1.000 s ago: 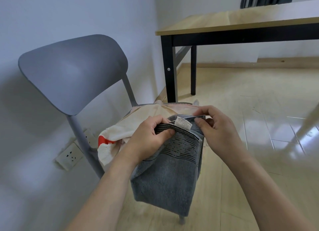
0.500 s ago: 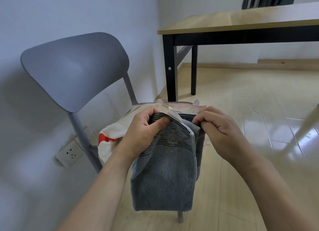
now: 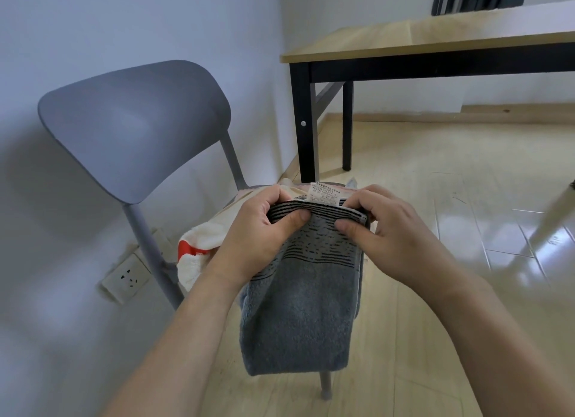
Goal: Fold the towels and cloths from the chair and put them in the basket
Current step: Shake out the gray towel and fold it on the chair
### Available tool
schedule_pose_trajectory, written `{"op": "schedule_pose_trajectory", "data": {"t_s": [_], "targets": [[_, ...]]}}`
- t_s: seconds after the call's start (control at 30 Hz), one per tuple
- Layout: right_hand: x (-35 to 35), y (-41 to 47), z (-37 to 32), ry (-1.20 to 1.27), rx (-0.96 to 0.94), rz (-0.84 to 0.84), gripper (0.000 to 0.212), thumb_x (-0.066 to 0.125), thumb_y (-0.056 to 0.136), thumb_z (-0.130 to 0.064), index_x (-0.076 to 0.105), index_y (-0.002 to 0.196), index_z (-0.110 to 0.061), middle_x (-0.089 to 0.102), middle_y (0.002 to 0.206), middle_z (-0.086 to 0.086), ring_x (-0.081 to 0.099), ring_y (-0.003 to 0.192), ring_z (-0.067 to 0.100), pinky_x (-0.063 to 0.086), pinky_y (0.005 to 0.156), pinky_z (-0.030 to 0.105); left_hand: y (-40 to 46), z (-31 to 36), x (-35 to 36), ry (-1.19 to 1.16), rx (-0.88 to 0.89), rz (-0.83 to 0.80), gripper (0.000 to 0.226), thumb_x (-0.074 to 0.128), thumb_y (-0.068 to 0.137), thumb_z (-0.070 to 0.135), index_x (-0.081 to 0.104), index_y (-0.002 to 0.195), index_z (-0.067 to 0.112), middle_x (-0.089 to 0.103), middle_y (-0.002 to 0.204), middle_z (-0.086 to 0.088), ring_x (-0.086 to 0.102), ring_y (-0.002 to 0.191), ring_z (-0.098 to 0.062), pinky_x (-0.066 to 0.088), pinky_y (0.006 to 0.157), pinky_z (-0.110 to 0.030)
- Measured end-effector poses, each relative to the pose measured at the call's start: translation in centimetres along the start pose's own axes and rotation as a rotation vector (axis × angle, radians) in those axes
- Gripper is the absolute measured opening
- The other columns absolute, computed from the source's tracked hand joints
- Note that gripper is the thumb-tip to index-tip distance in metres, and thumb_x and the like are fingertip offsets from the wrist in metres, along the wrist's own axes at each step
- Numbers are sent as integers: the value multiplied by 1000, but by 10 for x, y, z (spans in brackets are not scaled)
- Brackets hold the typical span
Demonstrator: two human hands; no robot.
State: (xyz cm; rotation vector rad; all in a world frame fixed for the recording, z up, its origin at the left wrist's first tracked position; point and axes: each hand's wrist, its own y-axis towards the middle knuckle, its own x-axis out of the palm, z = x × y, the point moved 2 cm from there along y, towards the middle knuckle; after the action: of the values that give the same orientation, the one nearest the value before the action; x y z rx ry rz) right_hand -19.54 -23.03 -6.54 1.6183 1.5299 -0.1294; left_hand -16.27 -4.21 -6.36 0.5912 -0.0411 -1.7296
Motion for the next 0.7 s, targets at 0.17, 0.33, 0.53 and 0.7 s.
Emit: {"op": "schedule_pose_trajectory", "data": {"t_s": [0.17,0.33,0.53,0.7], "targets": [[-18,-1,-18,2,4,-45,13,65,88,-15,57,81,-22,55,82,-15,51,76,-6,36,65,6,-14,16,-21,453,188,-55,20,66,87,41,62,81,22,54,68,27,50,69,1,37,66,-20],[-36,6,-60,-30,-47,-84,10,63,89,-17,58,83,-24,59,84,-10,52,78,-1,37,64,7,-29,49,-51,1082,322,-78,42,31,94,60,57,100,27,45,82,19,42,76,-13,31,78,-32],[-69,46,-125,-154,-142,-85,8,62,90,-19,57,84,-17,55,85,-10,48,72,-3,35,61,6,-26,129,-99,1174,384,38,37,47,95,14,33,128,22,55,96,0,50,86,-24,35,71,-34],[-97,72,-171,-191,-155,-79,10,55,93,-18,52,101,-22,57,84,-6,51,73,7,39,63,12,-14,192,-124,1438,355,177,21,52,85,3,52,106,9,41,105,-7,45,94,-24,46,64,-36]]}}
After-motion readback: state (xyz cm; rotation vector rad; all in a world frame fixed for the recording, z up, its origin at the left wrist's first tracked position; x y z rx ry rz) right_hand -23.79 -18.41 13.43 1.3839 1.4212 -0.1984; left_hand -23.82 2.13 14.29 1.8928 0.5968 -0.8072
